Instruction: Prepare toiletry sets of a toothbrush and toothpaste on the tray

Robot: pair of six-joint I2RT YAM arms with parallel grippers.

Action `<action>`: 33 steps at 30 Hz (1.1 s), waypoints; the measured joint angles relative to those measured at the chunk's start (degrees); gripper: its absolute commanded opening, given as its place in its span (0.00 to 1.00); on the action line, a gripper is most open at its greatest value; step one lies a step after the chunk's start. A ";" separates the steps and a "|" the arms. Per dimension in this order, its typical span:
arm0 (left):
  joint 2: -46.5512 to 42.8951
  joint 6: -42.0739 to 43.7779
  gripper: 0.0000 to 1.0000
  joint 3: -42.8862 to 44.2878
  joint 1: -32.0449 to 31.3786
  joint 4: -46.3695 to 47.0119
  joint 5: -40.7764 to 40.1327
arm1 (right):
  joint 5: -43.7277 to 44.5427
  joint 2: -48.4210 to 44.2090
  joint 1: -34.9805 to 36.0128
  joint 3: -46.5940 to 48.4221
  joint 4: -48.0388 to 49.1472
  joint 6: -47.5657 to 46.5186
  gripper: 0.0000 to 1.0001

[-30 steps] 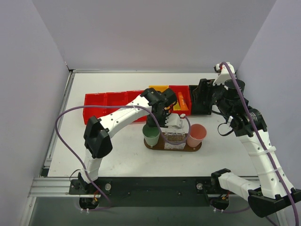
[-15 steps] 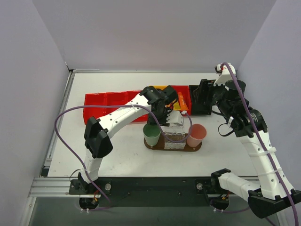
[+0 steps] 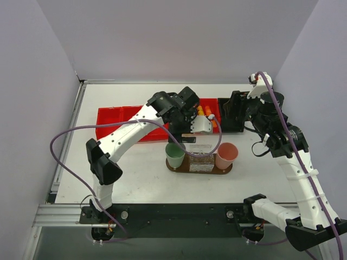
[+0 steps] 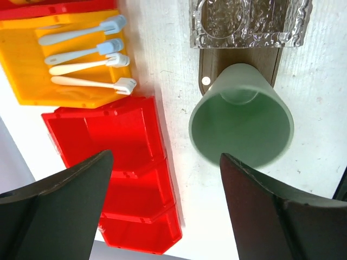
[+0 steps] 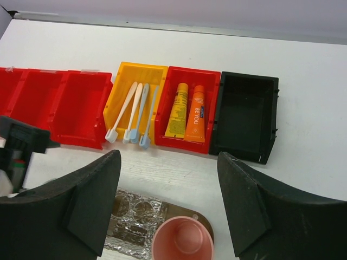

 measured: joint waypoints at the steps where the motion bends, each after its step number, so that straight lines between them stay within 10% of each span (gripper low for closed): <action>1: -0.68 -0.13 0.91 0.07 0.35 -0.02 0.35 | 0.00 0.02 0.00 0.00 0.00 -0.09 0.67; 16: -12.48 -11.47 0.95 -3.52 16.00 12.39 7.04 | 0.46 10.08 -0.04 3.43 -0.63 -6.27 0.66; 33: 9.75 -25.42 0.94 3.80 21.59 25.70 8.07 | -3.69 31.98 -0.09 14.58 -3.93 -10.51 0.58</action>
